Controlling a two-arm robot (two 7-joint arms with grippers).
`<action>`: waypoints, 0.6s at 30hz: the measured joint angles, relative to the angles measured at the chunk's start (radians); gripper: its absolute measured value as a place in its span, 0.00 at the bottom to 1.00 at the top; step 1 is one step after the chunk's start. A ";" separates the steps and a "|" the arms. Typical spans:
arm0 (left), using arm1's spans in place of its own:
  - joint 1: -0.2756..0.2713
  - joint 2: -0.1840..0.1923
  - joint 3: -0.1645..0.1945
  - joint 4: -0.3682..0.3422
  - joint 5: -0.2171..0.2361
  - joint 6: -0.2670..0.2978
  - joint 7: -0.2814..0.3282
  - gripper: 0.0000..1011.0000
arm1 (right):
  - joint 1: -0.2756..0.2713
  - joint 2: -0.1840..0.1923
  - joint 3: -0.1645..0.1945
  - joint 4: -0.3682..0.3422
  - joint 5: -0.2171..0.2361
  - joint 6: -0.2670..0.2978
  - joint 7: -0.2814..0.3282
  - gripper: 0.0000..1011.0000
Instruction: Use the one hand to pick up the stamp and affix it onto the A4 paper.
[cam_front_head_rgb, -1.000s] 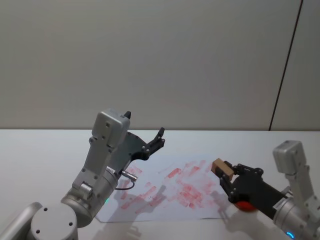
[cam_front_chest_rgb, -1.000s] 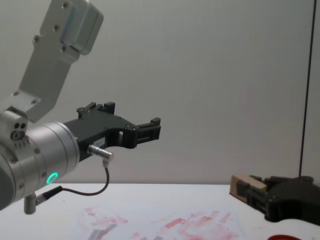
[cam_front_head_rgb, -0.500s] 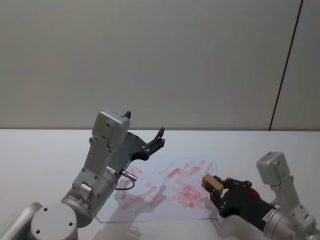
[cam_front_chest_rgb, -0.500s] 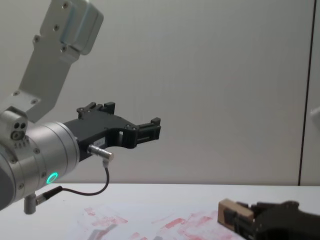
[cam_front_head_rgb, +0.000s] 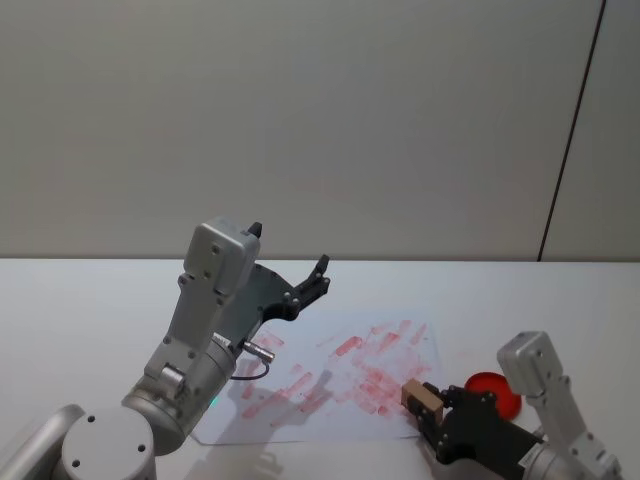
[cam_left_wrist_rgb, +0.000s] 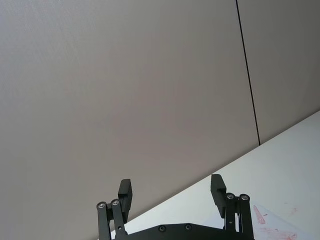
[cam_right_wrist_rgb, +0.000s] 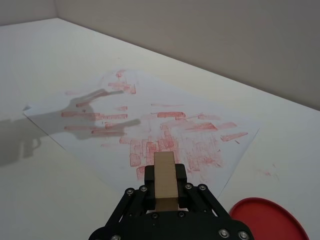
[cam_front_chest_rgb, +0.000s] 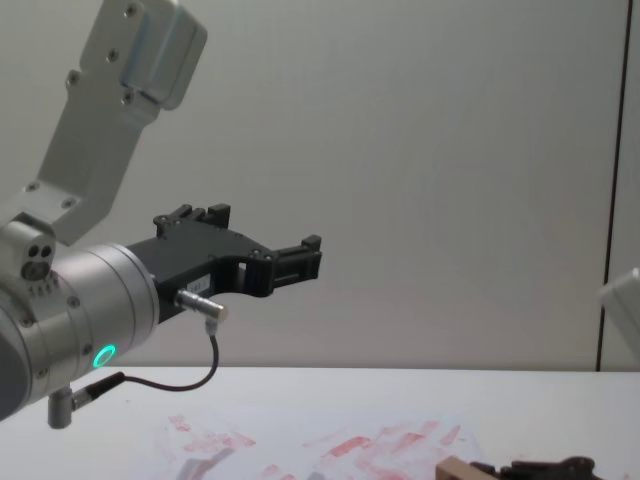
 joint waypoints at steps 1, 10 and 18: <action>0.000 0.000 0.000 0.000 0.000 0.000 0.000 0.99 | 0.000 -0.001 -0.001 0.004 -0.003 0.000 0.000 0.21; 0.000 0.000 0.000 0.000 0.000 0.000 0.000 0.99 | 0.003 -0.005 -0.008 0.026 -0.017 0.005 -0.003 0.21; 0.000 0.000 0.000 0.000 0.000 0.000 0.000 0.99 | 0.009 -0.007 -0.011 0.036 -0.027 0.011 0.000 0.21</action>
